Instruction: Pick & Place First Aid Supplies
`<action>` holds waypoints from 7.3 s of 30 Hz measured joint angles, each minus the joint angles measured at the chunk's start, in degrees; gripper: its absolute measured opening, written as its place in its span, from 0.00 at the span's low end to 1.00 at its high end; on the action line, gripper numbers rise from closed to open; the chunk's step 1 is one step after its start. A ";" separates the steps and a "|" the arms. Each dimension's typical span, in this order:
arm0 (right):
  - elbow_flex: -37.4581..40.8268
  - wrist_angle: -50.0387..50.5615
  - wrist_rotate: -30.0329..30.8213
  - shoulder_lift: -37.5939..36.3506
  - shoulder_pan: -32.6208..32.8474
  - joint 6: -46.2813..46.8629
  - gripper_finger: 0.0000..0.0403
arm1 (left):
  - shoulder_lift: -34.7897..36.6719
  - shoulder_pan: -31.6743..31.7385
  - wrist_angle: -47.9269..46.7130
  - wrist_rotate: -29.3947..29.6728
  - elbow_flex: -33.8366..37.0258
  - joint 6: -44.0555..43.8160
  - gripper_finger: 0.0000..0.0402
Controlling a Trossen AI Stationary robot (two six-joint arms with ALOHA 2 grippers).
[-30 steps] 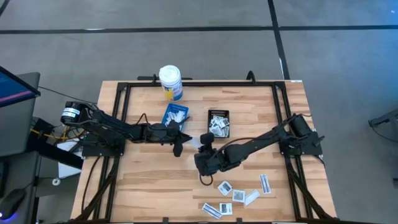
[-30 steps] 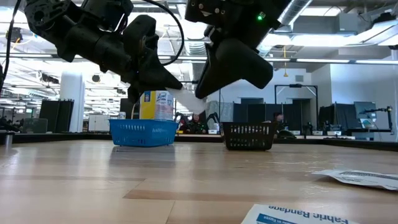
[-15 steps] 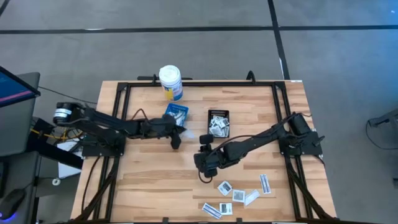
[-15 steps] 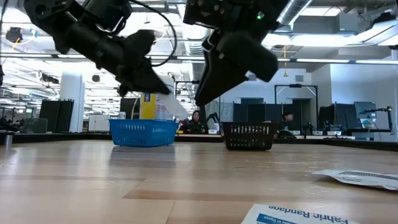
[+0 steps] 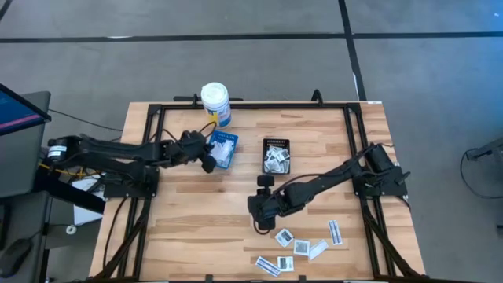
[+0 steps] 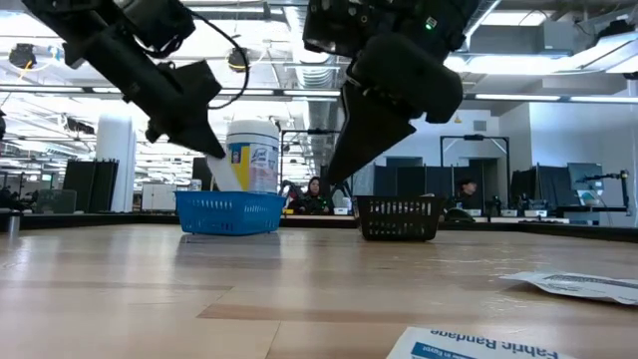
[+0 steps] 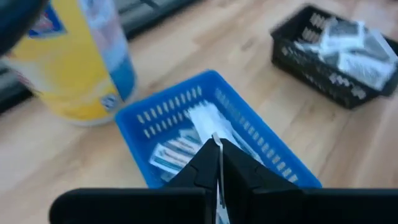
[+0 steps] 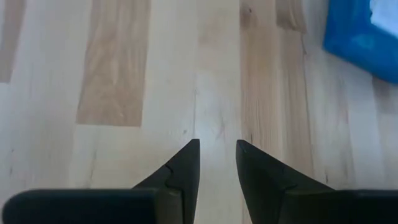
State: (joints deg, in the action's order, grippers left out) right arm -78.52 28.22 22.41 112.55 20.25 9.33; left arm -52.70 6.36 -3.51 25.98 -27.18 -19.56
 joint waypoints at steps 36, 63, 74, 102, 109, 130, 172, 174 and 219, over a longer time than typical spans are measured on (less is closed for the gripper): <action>0.50 -0.02 -0.02 0.00 0.27 3.62 0.24 | -7.68 7.76 14.00 -8.46 0.02 5.61 0.27; -0.38 19.62 -19.32 -0.59 8.17 39.84 0.24 | -3.55 0.70 22.28 -20.26 0.02 3.87 0.27; 4.87 12.92 -22.95 -0.46 11.06 54.22 0.24 | -3.55 1.27 29.22 -19.97 0.00 5.39 0.27; 4.74 12.02 -13.67 4.39 10.71 50.04 0.02 | -3.55 1.30 30.98 -19.91 0.00 7.14 0.27; 1.00 14.92 -3.99 4.37 7.95 41.67 0.01 | -3.68 0.14 30.69 -19.89 0.00 7.14 0.27; -9.08 32.21 -4.86 2.20 -0.89 26.24 0.13 | -5.12 -1.67 29.67 -20.48 1.69 1.68 0.27; 27.25 -14.31 -17.64 -11.79 -6.00 32.77 0.26 | -5.16 -6.72 29.73 -20.07 1.69 -0.40 0.27; 27.17 -14.68 -17.44 -11.03 -6.34 32.83 0.26 | -5.16 -6.72 29.73 -20.07 1.69 -0.40 0.27; 6.44 10.24 11.74 -10.32 -5.15 20.52 0.00 | -5.16 -6.72 29.40 -20.07 1.69 -0.23 0.27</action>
State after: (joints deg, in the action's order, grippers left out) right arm -72.08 38.47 34.16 102.23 15.09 29.85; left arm -57.87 -0.36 25.89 5.91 -25.50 -19.79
